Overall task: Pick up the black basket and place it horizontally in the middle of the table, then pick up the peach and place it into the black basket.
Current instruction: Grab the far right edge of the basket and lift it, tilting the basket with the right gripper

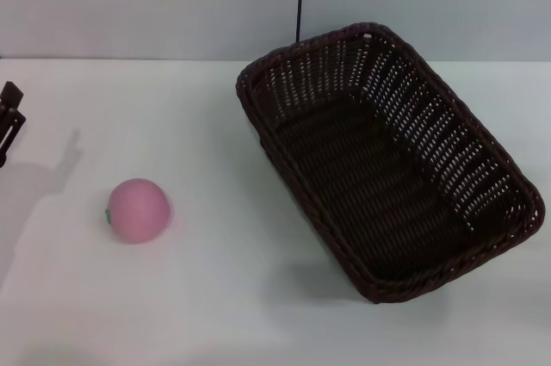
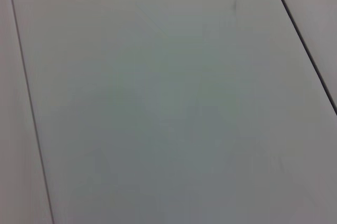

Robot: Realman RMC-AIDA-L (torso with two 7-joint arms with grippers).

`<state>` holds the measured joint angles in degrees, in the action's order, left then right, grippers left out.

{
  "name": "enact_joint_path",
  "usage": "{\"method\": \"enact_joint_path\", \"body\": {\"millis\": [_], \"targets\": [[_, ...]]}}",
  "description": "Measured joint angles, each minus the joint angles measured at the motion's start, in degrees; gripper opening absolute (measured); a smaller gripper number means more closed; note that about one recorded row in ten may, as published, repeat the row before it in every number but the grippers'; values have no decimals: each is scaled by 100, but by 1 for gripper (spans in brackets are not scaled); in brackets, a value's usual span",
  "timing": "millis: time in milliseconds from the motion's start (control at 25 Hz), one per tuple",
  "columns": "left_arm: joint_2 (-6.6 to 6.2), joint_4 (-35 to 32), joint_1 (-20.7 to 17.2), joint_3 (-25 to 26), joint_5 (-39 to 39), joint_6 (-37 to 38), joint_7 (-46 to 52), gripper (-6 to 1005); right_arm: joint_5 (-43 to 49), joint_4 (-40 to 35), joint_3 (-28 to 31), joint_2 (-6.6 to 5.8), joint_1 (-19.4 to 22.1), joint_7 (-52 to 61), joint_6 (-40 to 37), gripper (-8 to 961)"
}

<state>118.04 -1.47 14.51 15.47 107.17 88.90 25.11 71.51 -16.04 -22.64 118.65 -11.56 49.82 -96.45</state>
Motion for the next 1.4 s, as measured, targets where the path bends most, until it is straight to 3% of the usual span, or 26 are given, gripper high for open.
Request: {"method": "enact_joint_path", "body": {"millis": [240,480,520,600,680,720,760,840,880,920,960,1120,1280,1400], "targets": [[9,35,-28,33,-14,15,-1,798,324,-405,-13,0,69,340,24,754],[14,30,81,16,-1,-152,-24,797,1085,-1899,23,-8,92,2375,103,755],[14,36,120,22,-1,-176,-27,797,1594,-2693,22,-50,38,3498,131,755],[14,42,127,21,-2,-173,-25,796,1852,-3058,17,-76,-5,4003,134,755],[16,63,132,17,-2,-128,-10,796,2560,-3854,-14,-166,-195,5128,104,755],[20,71,133,20,-2,-93,7,795,3243,-4457,-64,-273,-448,6068,2,755],[20,71,133,20,-2,-93,7,795,3243,-4457,-64,-273,-448,6068,2,754],[24,90,135,31,-6,-77,31,795,4067,-4888,-112,-436,-804,6971,-212,754],[23,118,130,37,-13,-62,44,795,4397,-4987,-130,-526,-1004,7293,-332,754],[25,184,104,39,-17,-8,54,794,5090,-5083,-182,-723,-1471,7843,-597,754],[25,184,104,39,-17,-8,54,794,5090,-5083,-182,-723,-1471,7843,-597,754],[41,264,63,14,-7,0,34,793,6324,-4892,-720,-937,-2359,8598,-707,753],[43,321,14,12,-6,-32,-1,792,6678,-4548,-1120,-937,-2787,8764,-498,753],[43,374,-49,29,-7,-21,-7,791,7012,-4064,-1547,-835,-3157,8946,-39,752]]}}
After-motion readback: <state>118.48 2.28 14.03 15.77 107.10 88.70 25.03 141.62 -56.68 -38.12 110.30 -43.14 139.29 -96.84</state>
